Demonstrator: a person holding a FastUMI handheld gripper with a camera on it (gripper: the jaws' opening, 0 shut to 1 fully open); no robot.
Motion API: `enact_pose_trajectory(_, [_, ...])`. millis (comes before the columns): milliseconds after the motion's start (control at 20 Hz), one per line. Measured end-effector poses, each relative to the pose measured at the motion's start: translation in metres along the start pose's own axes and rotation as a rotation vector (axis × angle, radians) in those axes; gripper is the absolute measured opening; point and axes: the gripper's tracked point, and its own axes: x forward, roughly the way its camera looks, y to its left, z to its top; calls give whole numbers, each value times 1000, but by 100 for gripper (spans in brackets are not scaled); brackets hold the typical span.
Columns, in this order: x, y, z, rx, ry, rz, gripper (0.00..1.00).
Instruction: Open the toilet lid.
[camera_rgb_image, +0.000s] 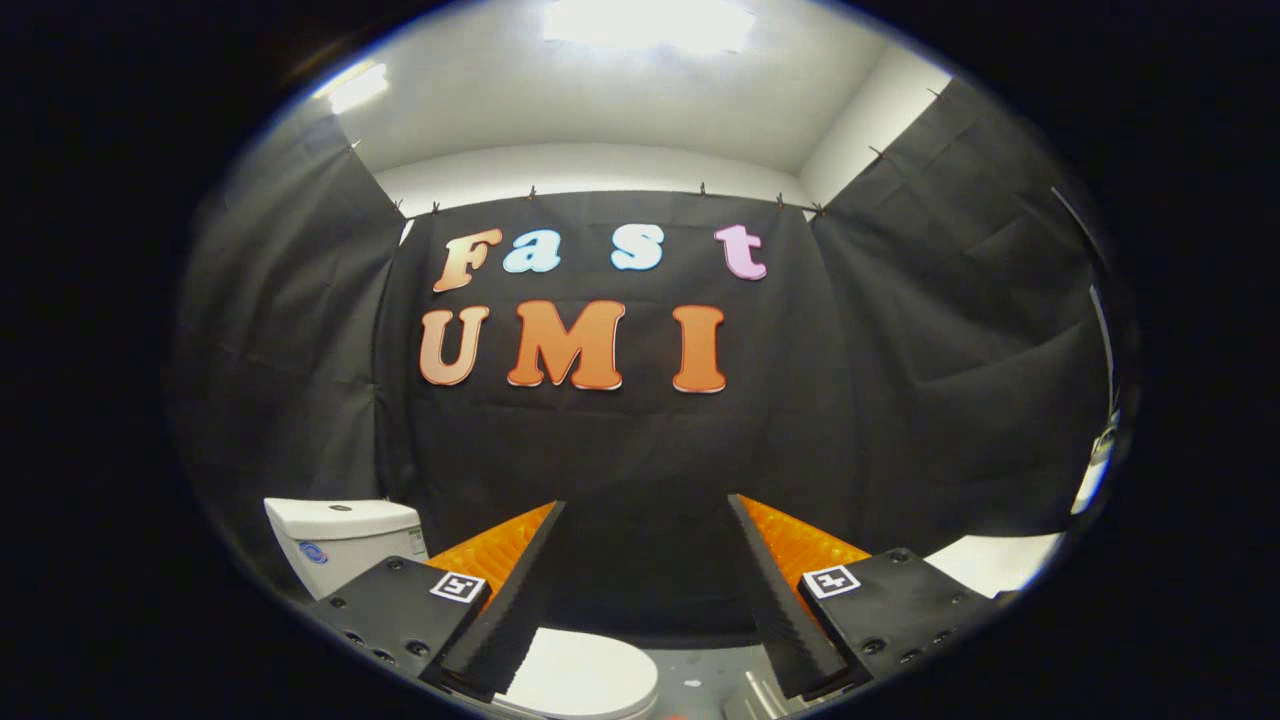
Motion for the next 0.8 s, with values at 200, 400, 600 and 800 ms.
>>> enact_pose_trajectory(200, [-12, 28, -94, 164, 142, 33, 100])
enact_pose_trajectory(400, [-10, 44, -178, 324, 256, 30, 99])
enact_pose_trajectory(600, [-18, 66, -271, 480, 424, 83, 98])
enact_pose_trajectory(800, [-25, 65, -330, 658, 521, 84, 99])
